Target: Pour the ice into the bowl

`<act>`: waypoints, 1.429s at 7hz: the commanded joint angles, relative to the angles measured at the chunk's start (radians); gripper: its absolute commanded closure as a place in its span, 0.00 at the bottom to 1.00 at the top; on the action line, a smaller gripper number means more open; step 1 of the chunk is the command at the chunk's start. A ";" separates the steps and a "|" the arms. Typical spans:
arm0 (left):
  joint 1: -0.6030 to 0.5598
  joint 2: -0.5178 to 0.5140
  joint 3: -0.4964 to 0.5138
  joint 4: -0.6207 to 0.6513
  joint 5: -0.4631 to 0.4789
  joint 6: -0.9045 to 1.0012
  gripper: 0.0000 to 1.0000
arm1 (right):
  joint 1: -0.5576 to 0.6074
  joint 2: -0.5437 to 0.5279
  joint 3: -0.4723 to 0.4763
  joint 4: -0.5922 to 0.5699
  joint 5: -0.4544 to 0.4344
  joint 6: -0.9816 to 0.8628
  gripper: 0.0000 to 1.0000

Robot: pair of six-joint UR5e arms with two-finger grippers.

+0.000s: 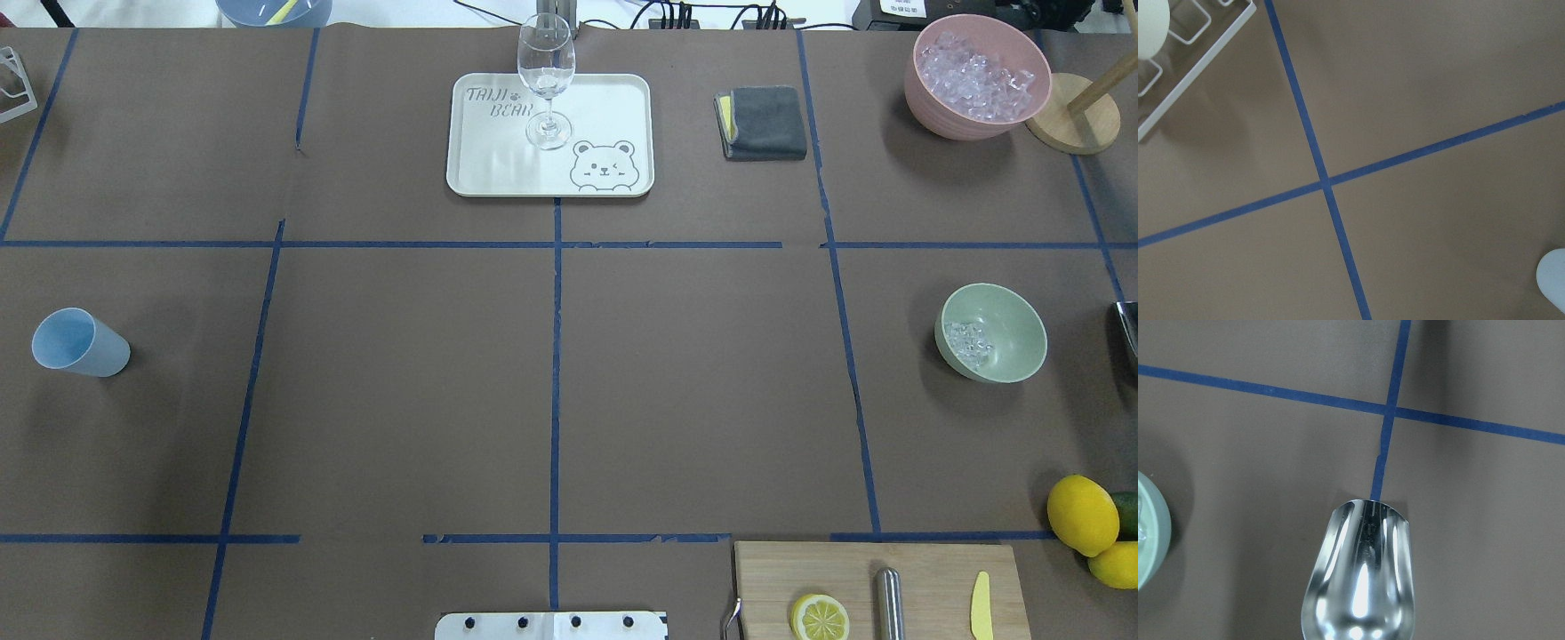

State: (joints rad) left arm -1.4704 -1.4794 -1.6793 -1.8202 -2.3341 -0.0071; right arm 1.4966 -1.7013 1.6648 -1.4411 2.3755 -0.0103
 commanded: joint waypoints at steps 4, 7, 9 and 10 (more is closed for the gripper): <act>-0.102 -0.018 -0.017 0.180 -0.008 -0.001 0.00 | 0.008 0.011 -0.013 0.008 0.094 0.075 0.00; -0.102 -0.019 -0.017 0.179 -0.008 0.001 0.00 | 0.008 0.017 -0.011 0.010 0.073 0.075 0.00; -0.103 -0.019 -0.017 0.179 -0.004 0.001 0.00 | 0.013 0.017 -0.011 0.010 0.073 0.075 0.00; -0.103 -0.019 -0.017 0.179 -0.004 0.001 0.00 | 0.013 0.017 -0.011 0.010 0.073 0.075 0.00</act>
State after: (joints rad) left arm -1.5733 -1.4986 -1.6966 -1.6414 -2.3390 -0.0066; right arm 1.5083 -1.6845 1.6536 -1.4312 2.4484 0.0644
